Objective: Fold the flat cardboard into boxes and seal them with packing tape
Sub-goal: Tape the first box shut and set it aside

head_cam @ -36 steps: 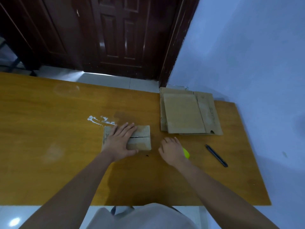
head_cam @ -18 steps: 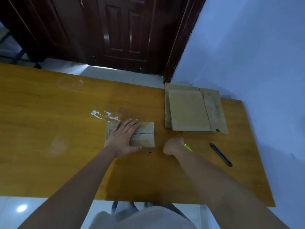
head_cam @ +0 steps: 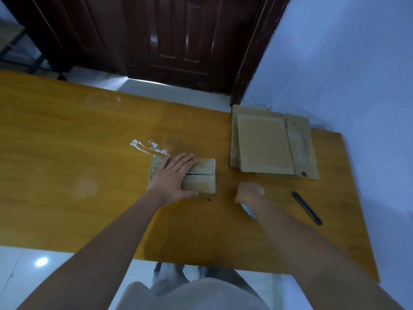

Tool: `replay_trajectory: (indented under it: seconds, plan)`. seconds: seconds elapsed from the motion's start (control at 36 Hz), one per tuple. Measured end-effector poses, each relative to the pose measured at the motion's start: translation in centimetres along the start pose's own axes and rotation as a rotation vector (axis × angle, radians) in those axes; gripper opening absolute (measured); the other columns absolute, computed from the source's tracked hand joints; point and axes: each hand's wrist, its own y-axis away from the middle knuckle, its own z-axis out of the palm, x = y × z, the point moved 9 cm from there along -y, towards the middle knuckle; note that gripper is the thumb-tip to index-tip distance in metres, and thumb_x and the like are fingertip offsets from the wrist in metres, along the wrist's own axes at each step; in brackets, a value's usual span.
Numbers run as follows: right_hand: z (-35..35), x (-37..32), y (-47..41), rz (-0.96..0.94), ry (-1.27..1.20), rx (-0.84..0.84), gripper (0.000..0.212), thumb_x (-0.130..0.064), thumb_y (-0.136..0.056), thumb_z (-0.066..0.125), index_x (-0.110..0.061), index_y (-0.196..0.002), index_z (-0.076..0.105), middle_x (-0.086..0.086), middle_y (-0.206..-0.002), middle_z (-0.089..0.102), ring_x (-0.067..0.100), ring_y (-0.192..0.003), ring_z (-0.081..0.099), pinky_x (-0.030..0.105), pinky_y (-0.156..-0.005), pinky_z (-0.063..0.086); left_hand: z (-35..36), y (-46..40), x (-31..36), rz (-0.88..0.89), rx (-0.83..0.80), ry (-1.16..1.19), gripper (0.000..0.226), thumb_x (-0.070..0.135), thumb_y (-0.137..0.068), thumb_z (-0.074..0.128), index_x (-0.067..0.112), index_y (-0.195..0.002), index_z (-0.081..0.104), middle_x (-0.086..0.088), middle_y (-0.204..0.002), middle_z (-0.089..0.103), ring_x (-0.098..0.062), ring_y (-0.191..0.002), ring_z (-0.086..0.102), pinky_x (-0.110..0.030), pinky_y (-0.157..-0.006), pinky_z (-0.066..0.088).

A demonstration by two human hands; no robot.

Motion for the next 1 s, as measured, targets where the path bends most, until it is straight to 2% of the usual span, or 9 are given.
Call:
replay_trajectory:
  seconds: [0.17, 0.31, 0.39, 0.47, 0.56, 0.69, 0.83, 0.92, 1.0]
  plan:
    - [0.9, 0.9, 0.0, 0.007, -0.057, -0.113, 0.048, -0.045, -0.088, 0.054, -0.015, -0.125, 0.055, 0.005, -0.13, 0.054, 0.025, -0.118, 0.052, 0.032, -0.09, 0.044, 0.0, 0.0, -0.1, -0.002, -0.001, -0.019, 0.102, 0.082, -0.064, 0.021, 0.03, -0.151, 0.003, 0.014, -0.158, 0.002, -0.007, -0.145, -0.006, -0.038, -0.118, -0.009]
    - [1.4, 1.3, 0.1, -0.006, -0.123, -0.188, 0.049, -0.038, -0.084, 0.057, -0.013, -0.126, 0.054, 0.007, -0.13, 0.053, 0.026, -0.117, 0.052, 0.036, -0.096, 0.046, 0.0, 0.0, -0.1, 0.003, 0.008, -0.014, 0.102, 0.082, -0.065, 0.023, 0.029, -0.151, 0.006, 0.013, -0.158, 0.004, -0.007, -0.145, -0.004, -0.038, -0.118, -0.008]
    - [1.4, 1.6, 0.0, -0.003, -0.191, -0.188, 0.043, -0.031, -0.08, 0.062, -0.011, -0.118, 0.058, 0.007, -0.122, 0.057, 0.024, -0.11, 0.056, 0.033, -0.089, 0.049, 0.1, 0.0, -0.1, 0.002, 0.004, -0.016, 0.102, 0.082, -0.065, 0.023, 0.029, -0.151, 0.005, 0.014, -0.158, 0.003, -0.006, -0.145, -0.005, -0.038, -0.118, -0.008]
    - [1.2, 2.2, 0.0, 0.013, -0.285, -0.101, 0.037, -0.046, -0.084, 0.061, -0.011, -0.098, 0.061, 0.004, -0.1, 0.061, 0.022, -0.094, 0.059, 0.031, -0.077, 0.049, 0.1, -0.1, 0.0, -0.002, -0.001, -0.015, 0.102, 0.082, -0.065, 0.023, 0.03, -0.151, 0.004, 0.015, -0.158, 0.002, -0.005, -0.144, -0.006, -0.037, -0.117, -0.009]
    - [1.0, 2.6, 0.1, 0.031, -0.324, 0.035, 0.054, -0.067, -0.082, 0.051, -0.014, -0.074, 0.058, 0.002, -0.077, 0.059, 0.02, -0.079, 0.06, 0.03, -0.067, 0.048, 0.0, 0.0, 0.0, 0.001, -0.001, -0.019, 0.102, 0.082, -0.064, 0.023, 0.03, -0.15, 0.003, 0.015, -0.158, 0.002, -0.005, -0.144, -0.007, -0.036, -0.117, -0.011]
    - [0.3, 1.6, 0.9, -0.051, -0.263, 0.145, 0.025, -0.031, -0.093, 0.052, -0.015, -0.099, 0.07, 0.004, -0.103, 0.068, 0.023, -0.094, 0.064, 0.031, -0.074, 0.053, 0.0, -0.2, 0.0, -0.014, -0.04, -0.011, 0.106, 0.083, -0.061, 0.019, 0.029, -0.151, 0.003, 0.013, -0.158, 0.0, -0.006, -0.144, -0.008, -0.037, -0.117, -0.01]
    - [-2.0, 1.8, 2.4, -0.11, -0.332, 0.221, 0.021, -0.038, -0.089, 0.057, -0.024, -0.092, 0.072, -0.004, -0.09, 0.069, 0.017, -0.084, 0.065, 0.027, -0.066, 0.053, -0.6, -0.5, 0.3, -0.037, -0.091, 0.05, 0.109, 0.084, -0.057, 0.019, 0.027, -0.15, 0.008, 0.012, -0.158, 0.0, -0.01, -0.145, -0.008, -0.042, -0.118, -0.007]
    - [-4.3, 2.8, 3.7, -0.155, -0.437, 0.293, 0.016, -0.033, -0.089, 0.056, -0.031, -0.092, 0.071, -0.008, -0.09, 0.068, 0.013, -0.083, 0.064, 0.025, -0.064, 0.051, -1.9, -1.0, 1.4, -0.019, 0.005, 0.057, 0.1, 0.08, -0.064, 0.019, 0.024, -0.146, 0.024, 0.008, -0.157, 0.008, -0.014, -0.145, -0.002, -0.042, -0.118, -0.006]
    - [-5.7, 3.5, 4.8, -0.207, -0.553, 0.333, 0.015, -0.035, -0.088, 0.057, -0.032, -0.087, 0.072, -0.011, -0.086, 0.07, 0.011, -0.074, 0.064, 0.027, -0.063, 0.051, -3.4, -1.7, 3.5, 0.016, 0.105, 0.147, 0.092, 0.074, -0.07, 0.021, 0.018, -0.142, 0.035, 0.001, -0.153, 0.024, -0.018, -0.142, 0.013, -0.038, -0.117, 0.009]
